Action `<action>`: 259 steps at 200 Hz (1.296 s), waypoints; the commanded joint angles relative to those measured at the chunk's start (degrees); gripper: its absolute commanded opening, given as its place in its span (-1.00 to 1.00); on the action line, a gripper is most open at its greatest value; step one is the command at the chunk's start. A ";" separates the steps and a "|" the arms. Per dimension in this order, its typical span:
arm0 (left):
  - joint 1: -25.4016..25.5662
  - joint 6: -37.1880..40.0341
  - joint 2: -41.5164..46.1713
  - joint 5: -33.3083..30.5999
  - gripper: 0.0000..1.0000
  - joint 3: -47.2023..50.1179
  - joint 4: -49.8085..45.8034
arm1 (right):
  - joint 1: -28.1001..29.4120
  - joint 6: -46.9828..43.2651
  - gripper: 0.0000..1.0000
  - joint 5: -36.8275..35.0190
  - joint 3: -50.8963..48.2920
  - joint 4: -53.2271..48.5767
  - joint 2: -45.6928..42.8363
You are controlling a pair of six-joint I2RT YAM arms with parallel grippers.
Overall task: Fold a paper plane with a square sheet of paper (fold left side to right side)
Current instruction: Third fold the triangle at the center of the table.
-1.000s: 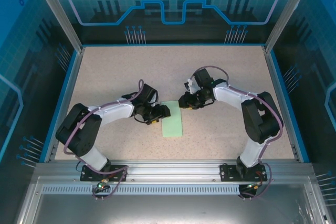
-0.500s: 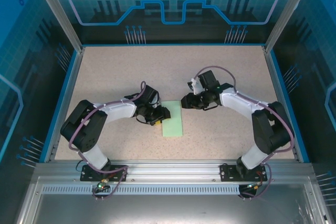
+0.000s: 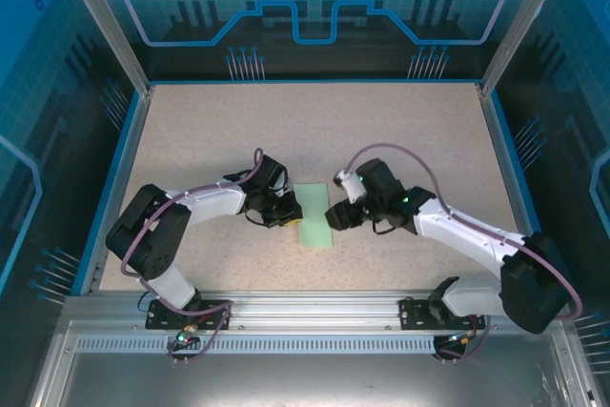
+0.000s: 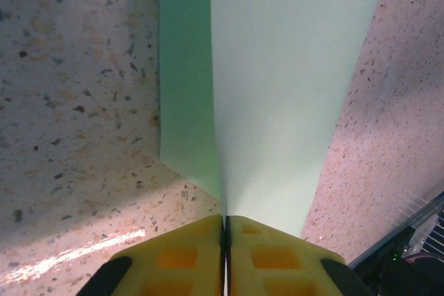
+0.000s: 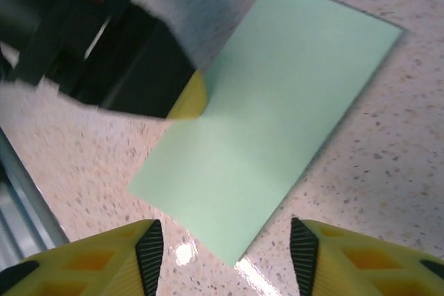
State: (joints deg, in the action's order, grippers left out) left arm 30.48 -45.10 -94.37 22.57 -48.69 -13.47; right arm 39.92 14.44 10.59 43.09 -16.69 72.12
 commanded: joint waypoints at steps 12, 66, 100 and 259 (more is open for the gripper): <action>-0.32 -0.95 1.66 3.12 -0.87 -1.49 -2.45 | 10.82 -8.19 0.22 -12.34 -3.62 4.21 -2.73; -0.28 -2.36 1.20 5.03 -0.95 -1.89 -2.30 | 20.11 -12.42 0.37 -16.99 -2.25 5.73 3.76; -0.42 -2.86 0.34 6.05 -0.98 -2.09 -1.90 | 21.89 -15.08 0.39 -15.76 -0.07 6.54 9.26; -1.83 -0.29 0.49 6.37 -0.92 -2.55 -4.83 | 18.66 -17.45 -1.00 -9.61 5.08 5.25 15.47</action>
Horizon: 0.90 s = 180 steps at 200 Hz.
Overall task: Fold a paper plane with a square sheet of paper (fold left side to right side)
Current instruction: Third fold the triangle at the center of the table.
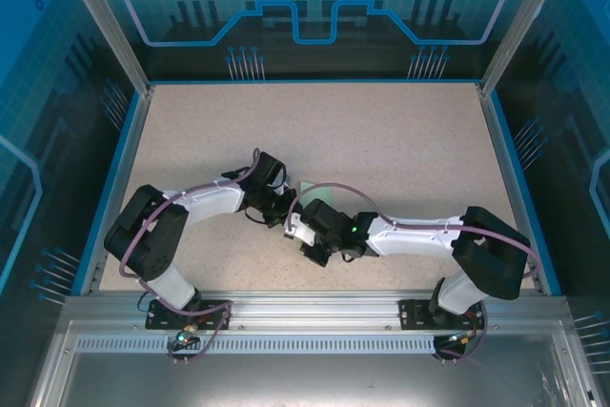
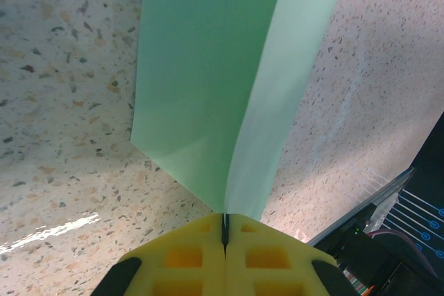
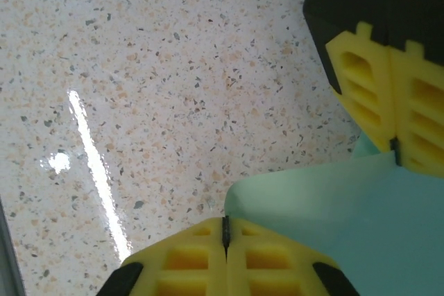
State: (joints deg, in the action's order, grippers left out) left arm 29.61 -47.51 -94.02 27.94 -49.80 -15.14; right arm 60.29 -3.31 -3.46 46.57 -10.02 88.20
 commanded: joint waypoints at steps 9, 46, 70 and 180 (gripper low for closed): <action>-1.26 2.86 0.37 0.73 -0.87 -1.54 -3.88 | -2.44 0.41 -1.00 5.90 1.59 -1.88 -0.73; -2.86 5.48 1.73 0.85 -0.67 -2.02 -5.93 | -5.20 1.35 -1.00 11.66 1.33 -3.10 -0.84; -3.61 8.81 2.63 -0.01 -0.29 -3.77 -9.80 | -7.65 3.07 -1.00 16.33 1.31 -2.90 -0.58; -5.02 13.61 -4.26 3.35 -0.74 -10.86 -8.15 | -12.96 7.23 -1.00 23.22 1.68 -3.25 0.74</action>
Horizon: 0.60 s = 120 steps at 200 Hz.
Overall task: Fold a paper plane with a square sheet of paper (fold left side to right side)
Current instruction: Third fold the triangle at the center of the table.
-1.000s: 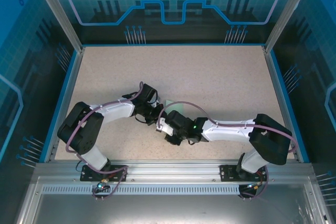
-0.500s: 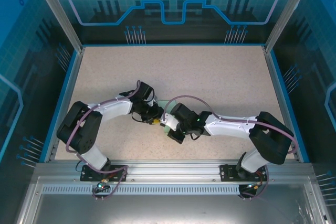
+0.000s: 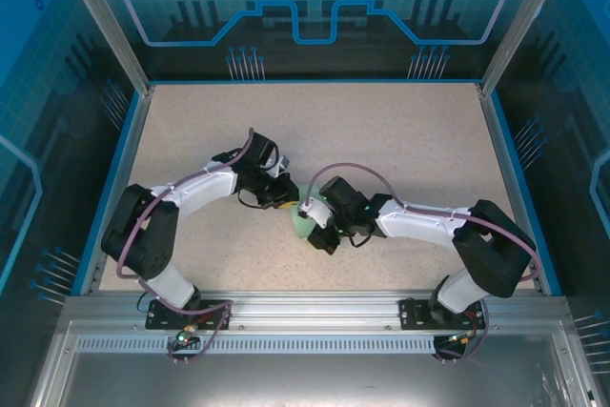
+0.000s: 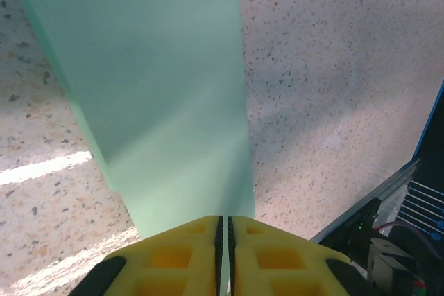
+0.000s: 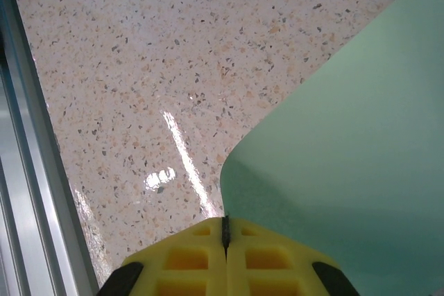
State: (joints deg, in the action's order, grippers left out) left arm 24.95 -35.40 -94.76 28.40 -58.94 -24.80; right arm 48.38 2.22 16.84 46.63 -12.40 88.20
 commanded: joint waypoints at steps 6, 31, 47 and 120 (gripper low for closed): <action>-0.31 1.50 -4.39 3.51 -0.74 -2.04 2.45 | -1.20 1.93 -1.00 3.20 1.62 -0.79 0.86; 0.43 2.60 -9.83 4.56 -0.75 -5.29 3.07 | -1.77 2.38 -1.00 4.67 2.45 -1.02 2.23; 0.96 3.77 -13.46 4.26 -0.78 -7.80 1.97 | -2.06 2.68 -1.00 5.48 3.41 -1.82 3.47; 2.72 7.01 -21.58 1.62 -0.85 -10.98 -1.54 | -5.84 7.92 -1.00 6.89 5.22 -2.08 5.66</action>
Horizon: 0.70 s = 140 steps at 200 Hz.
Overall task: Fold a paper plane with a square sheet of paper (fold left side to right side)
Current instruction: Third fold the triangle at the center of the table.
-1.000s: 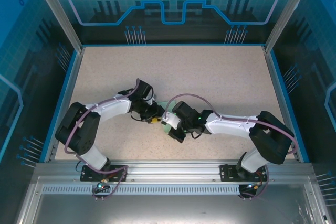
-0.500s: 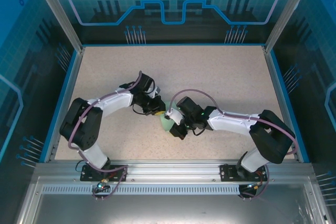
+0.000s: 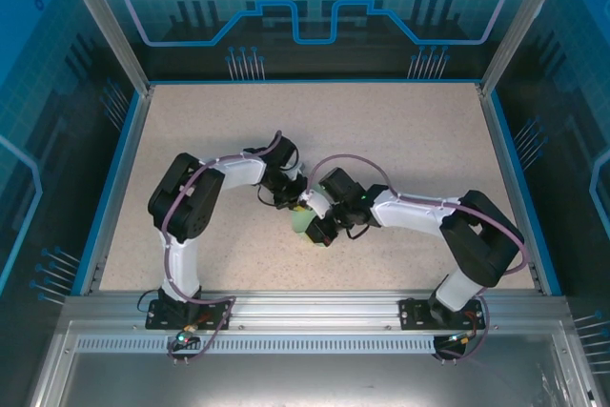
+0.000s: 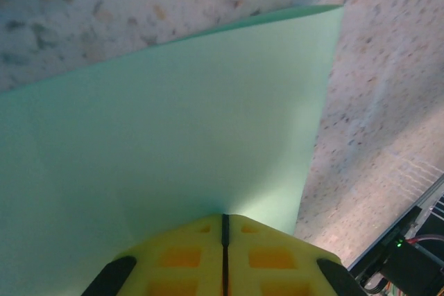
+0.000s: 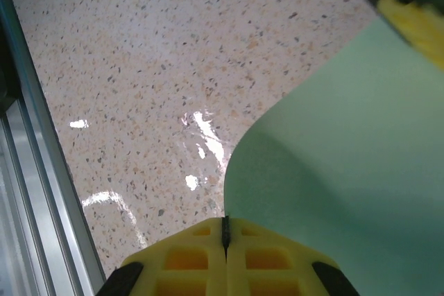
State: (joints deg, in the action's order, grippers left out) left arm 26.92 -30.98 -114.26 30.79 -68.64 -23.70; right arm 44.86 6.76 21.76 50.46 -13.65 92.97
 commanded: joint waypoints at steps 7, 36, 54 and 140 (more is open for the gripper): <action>0.81 2.81 -2.43 -0.98 -0.86 -1.30 -2.97 | -2.69 3.77 -1.00 1.59 1.55 -1.18 1.05; 1.12 3.12 -3.16 -1.33 -0.88 -1.22 -3.19 | -4.46 4.70 -1.00 0.27 2.28 -3.22 2.37; 1.32 3.29 -3.25 -1.56 -0.88 -1.38 -3.50 | -5.74 5.91 -1.00 -0.43 2.23 -3.31 2.86; 1.81 3.47 -3.43 -1.78 -0.90 -1.83 -4.07 | -8.55 8.15 -1.00 -3.28 3.70 -3.88 5.10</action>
State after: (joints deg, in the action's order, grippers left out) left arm 27.62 -29.36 -115.31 30.92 -70.04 -24.60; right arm 37.36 13.65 19.84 52.77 -16.14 97.08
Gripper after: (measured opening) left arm 0.055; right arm 0.045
